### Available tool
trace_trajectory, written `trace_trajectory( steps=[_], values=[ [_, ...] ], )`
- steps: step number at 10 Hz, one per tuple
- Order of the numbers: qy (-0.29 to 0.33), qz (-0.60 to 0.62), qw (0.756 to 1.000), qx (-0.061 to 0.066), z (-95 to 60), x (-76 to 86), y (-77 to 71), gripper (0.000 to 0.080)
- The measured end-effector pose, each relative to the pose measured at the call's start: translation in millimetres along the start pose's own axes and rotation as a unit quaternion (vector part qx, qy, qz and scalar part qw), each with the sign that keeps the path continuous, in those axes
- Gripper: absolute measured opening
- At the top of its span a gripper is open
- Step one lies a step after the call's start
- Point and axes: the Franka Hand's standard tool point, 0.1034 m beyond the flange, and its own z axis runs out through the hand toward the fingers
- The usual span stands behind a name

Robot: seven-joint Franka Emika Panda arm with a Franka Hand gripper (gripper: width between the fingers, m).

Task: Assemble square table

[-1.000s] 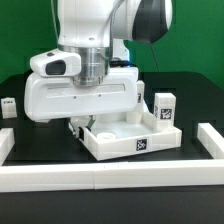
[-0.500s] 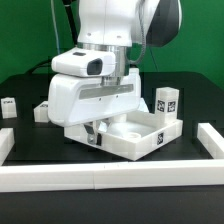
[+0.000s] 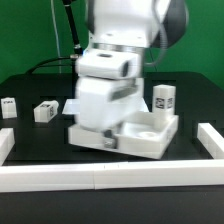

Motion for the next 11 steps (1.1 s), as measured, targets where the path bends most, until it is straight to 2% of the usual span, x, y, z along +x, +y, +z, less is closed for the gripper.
trace_trajectory(
  steps=[1,2,6,8,11],
  values=[
    [0.010,-0.014,1.000,-0.006,-1.2,20.8,5.8,0.0061],
    [0.016,-0.061,0.998,-0.013,-2.2,32.2,7.2,0.0061],
    [0.010,-0.128,0.992,-0.015,-1.5,24.8,9.9,0.0061],
    [0.011,-0.128,0.992,-0.015,-2.3,28.8,9.6,0.0061],
    [0.031,-0.134,0.990,-0.017,-12.6,72.5,8.9,0.0061]
  ],
)
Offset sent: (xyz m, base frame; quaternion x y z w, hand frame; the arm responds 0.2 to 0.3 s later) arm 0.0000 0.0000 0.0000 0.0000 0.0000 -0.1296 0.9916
